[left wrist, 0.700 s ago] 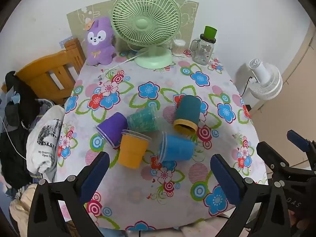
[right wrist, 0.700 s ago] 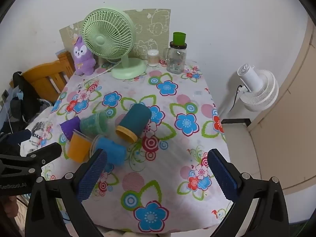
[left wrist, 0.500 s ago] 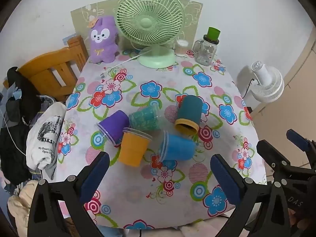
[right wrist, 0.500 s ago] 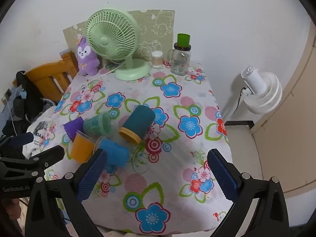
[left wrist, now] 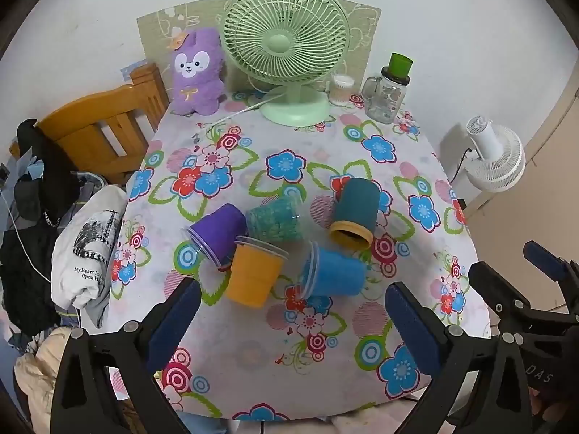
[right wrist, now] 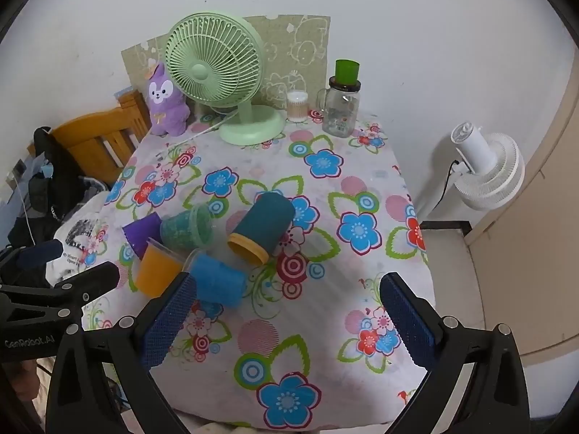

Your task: Flip cup upside down

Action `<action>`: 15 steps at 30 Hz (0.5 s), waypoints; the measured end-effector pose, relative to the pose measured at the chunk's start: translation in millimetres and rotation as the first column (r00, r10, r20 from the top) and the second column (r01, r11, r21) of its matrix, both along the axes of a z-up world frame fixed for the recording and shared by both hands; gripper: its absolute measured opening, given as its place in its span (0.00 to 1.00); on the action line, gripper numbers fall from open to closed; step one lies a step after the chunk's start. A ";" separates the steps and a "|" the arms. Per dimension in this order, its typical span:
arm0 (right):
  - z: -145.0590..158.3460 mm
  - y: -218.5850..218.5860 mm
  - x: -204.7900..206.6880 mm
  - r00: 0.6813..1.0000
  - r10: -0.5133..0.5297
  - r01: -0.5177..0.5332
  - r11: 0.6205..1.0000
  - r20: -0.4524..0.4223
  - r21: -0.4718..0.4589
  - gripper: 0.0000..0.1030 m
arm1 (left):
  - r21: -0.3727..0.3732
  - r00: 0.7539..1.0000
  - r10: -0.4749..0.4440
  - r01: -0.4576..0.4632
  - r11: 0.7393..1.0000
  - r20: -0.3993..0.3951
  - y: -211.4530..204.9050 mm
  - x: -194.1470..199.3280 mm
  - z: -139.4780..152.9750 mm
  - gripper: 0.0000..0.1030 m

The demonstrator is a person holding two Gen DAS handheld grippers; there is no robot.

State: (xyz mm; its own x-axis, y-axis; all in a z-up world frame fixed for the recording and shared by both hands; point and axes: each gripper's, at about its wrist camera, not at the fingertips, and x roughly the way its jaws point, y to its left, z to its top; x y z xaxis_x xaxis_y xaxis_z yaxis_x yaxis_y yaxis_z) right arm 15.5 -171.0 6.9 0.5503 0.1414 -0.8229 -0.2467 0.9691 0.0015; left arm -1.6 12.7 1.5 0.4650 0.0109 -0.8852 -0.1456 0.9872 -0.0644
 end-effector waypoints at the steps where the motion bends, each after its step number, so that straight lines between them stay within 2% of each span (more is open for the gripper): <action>1: 0.9 0.1 1.5 1.000 0.002 -0.002 1.000 -0.001 0.002 0.99 | -0.001 1.000 0.003 -0.003 1.000 0.000 0.7 1.0 0.8 1.00; 15: 9.0 6.3 14.0 1.000 0.021 -0.021 1.000 0.021 -0.005 0.99 | 0.019 1.000 0.015 -0.015 1.000 0.010 2.9 11.8 10.6 1.00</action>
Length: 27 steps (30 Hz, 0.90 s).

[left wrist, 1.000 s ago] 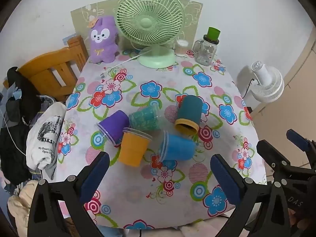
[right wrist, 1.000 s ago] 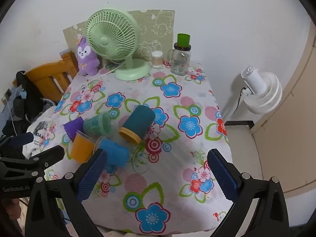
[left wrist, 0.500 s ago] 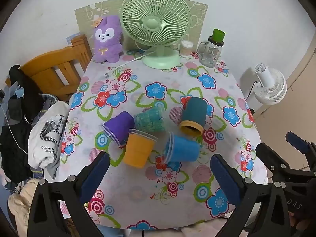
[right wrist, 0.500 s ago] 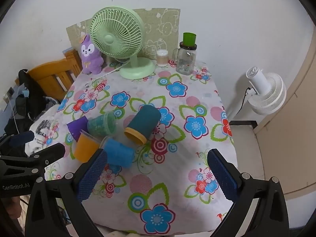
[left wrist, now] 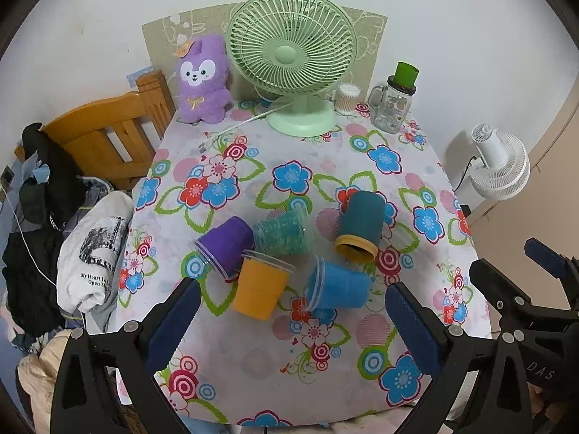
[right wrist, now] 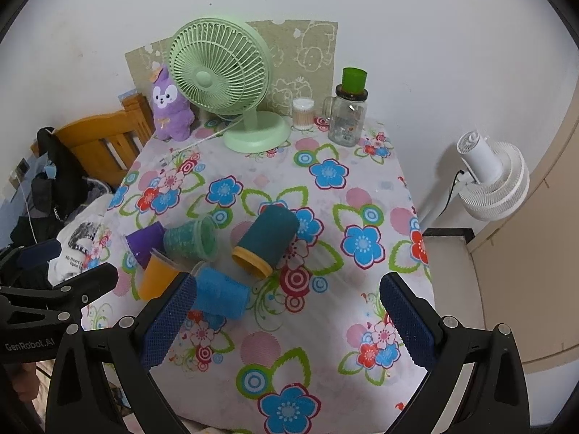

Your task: Flip cup upside down

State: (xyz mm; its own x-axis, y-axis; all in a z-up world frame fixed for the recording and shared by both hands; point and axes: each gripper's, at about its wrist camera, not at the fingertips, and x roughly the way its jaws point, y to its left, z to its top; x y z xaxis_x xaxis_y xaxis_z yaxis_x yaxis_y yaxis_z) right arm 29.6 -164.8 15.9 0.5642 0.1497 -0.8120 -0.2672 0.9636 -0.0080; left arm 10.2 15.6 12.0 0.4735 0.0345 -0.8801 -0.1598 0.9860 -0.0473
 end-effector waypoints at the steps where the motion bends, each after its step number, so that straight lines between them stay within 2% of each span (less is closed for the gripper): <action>1: 0.6 0.2 0.6 1.000 0.001 -0.001 1.000 0.001 0.000 0.99 | -0.002 1.000 -0.001 0.001 1.000 0.001 0.8 1.3 0.7 1.00; 27: -3.6 -5.4 10.2 0.999 -0.014 0.014 1.000 -0.043 0.008 0.99 | 0.005 0.999 -0.029 0.029 1.000 -0.018 -5.6 16.3 -3.5 1.00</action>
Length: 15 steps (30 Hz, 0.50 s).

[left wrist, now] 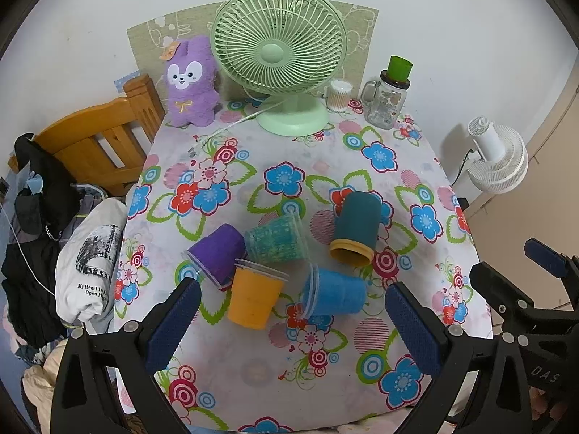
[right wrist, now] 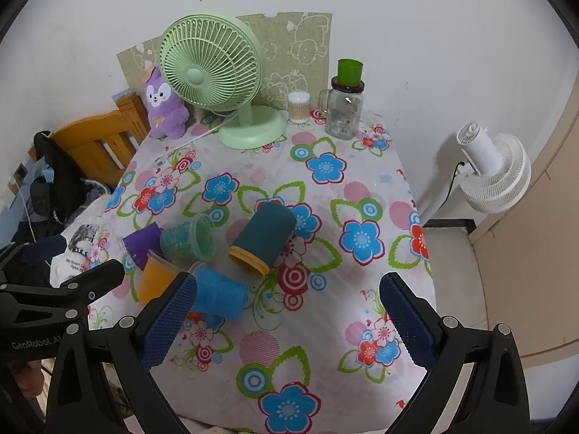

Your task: Flip cup upside down

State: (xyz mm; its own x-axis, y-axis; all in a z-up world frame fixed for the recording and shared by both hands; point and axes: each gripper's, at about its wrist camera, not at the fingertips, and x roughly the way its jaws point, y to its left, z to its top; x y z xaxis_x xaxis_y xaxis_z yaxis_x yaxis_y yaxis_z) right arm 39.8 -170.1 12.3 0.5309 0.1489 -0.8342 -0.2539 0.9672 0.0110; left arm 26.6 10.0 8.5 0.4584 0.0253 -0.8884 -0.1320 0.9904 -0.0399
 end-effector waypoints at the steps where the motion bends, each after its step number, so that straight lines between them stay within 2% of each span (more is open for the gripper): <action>1: -0.5 -0.3 0.7 1.000 0.003 -0.003 1.000 -0.002 -0.002 0.99 | 0.000 1.000 0.002 -0.002 1.000 -0.004 -0.3 0.3 -0.9 1.00; 8: -4.3 -3.2 9.7 0.999 0.044 -0.044 0.999 -0.032 0.002 0.99 | 0.006 0.999 0.029 -0.029 1.000 -0.020 -5.7 5.4 -5.4 1.00; 11: -0.7 -5.9 15.3 0.998 0.063 -0.063 0.998 -0.029 0.007 0.99 | -0.023 0.999 0.044 -0.045 0.999 -0.027 -7.1 10.4 -7.3 1.00; 15: 1.6 -6.2 26.7 0.993 0.118 -0.118 0.993 -0.019 -0.004 0.99 | -0.004 0.996 0.083 -0.083 0.997 -0.028 -13.3 18.3 -9.2 1.00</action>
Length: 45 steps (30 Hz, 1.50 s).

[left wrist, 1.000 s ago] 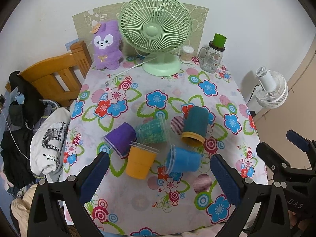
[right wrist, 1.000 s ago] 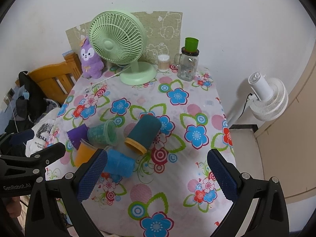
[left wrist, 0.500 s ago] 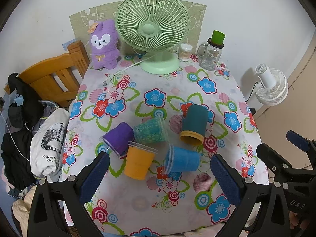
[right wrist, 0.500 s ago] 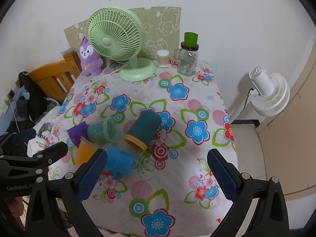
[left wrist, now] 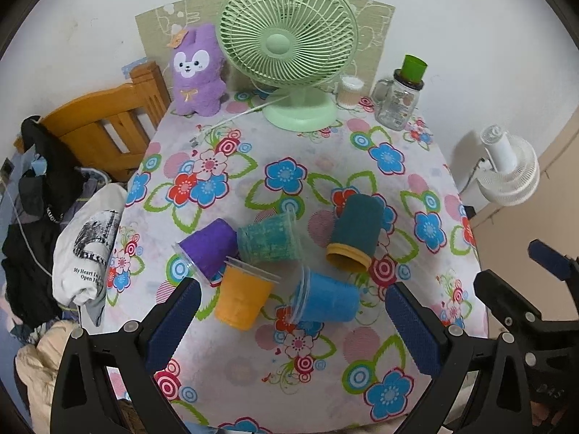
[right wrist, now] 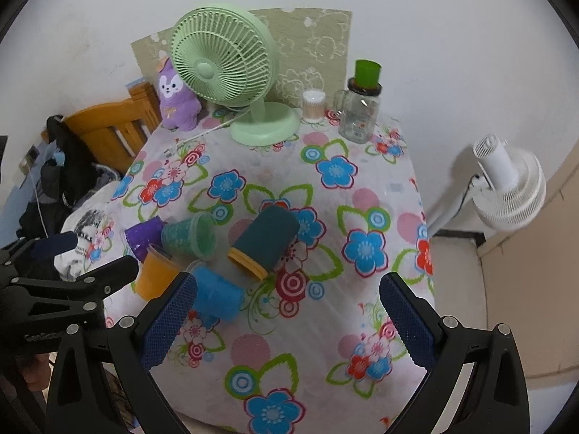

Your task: Flip cup upside down

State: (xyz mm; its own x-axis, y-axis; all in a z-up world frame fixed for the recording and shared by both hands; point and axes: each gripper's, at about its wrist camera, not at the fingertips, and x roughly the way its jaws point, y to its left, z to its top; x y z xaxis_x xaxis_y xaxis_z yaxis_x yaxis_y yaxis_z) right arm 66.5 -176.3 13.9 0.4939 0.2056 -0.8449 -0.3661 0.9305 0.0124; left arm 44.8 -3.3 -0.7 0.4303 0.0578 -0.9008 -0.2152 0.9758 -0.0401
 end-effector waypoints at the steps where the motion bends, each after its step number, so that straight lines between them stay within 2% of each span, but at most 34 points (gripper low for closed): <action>1: -0.5 0.0 4.7 1.000 0.016 -0.016 1.000 -0.002 0.000 0.99 | 0.002 1.000 0.007 -0.007 1.000 -0.001 -1.0 2.6 -0.6 1.00; 7: -16.2 6.5 32.5 0.997 0.045 -0.045 0.999 -0.058 0.011 0.99 | 0.008 0.999 0.025 -0.025 1.000 -0.038 1.6 22.1 -14.3 0.99; 16: -55.2 24.0 72.9 0.994 -0.011 0.010 1.000 -0.112 -0.003 0.99 | 0.003 0.995 -0.012 0.013 1.000 -0.100 21.9 61.1 -57.6 0.99; 27: -104.7 34.7 106.7 0.976 -0.064 0.056 0.998 -0.211 -0.042 0.99 | -0.087 0.979 -0.010 -0.008 0.996 -0.202 41.3 95.5 -112.9 0.99; 35: -127.3 43.5 122.6 0.966 -0.069 0.052 0.996 -0.250 -0.075 0.99 | -0.143 0.964 -0.003 -0.036 0.989 -0.264 48.1 108.6 -144.5 0.98; 39: -136.2 48.5 127.7 0.962 -0.060 0.036 0.995 -0.265 -0.091 0.99 | -0.101 0.967 0.012 -0.039 0.994 -0.255 50.2 112.2 -148.2 0.99; 45: -141.0 51.3 132.6 0.959 -0.058 0.033 0.995 -0.278 -0.094 0.99 | -0.109 0.964 0.050 -0.081 0.991 -0.261 58.2 115.2 -150.6 0.98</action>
State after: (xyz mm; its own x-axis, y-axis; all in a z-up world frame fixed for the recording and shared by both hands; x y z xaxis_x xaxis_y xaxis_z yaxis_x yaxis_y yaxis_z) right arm 199.1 -125.1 -127.1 0.2417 0.1080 -0.9643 -0.3171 0.9480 0.0267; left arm 160.1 55.0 -151.4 0.1825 -0.0345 -0.9826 -0.2963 0.9510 -0.0884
